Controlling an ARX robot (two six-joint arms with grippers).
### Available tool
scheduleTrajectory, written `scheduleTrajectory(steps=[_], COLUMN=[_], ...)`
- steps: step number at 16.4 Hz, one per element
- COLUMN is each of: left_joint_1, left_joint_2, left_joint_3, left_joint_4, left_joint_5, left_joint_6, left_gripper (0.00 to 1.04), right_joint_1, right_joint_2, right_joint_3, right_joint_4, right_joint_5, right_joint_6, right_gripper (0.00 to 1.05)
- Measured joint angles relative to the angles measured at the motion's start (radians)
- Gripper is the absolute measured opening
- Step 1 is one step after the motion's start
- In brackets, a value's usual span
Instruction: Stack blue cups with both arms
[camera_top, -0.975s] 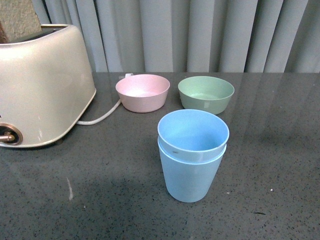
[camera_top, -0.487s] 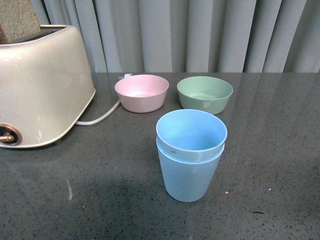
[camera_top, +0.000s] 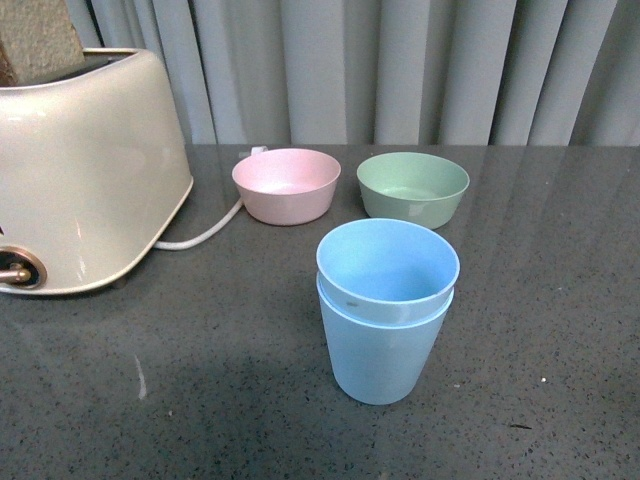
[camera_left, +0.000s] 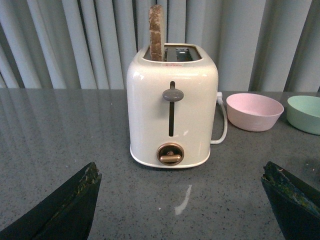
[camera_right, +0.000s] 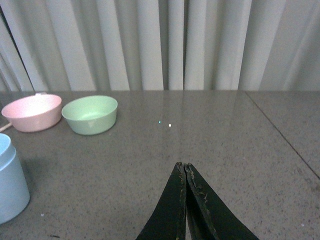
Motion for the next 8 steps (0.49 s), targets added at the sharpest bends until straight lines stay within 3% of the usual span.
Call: scheduleTrajectory(steps=[8], left_joint_1=[0.000], left_joint_2=[0.000], left_joint_3=[0.000], left_joint_4=[0.000], left_joint_5=[0.000], left_joint_6=[0.000], left_gripper=[0.98], right_joint_1=[0.000], right_joint_2=[-0.053], right_joint_3=[-0.055], right_joint_4=[0.022], right_joint_5=[0.000], right_joint_6=[-0.002], right_gripper=[0.02])
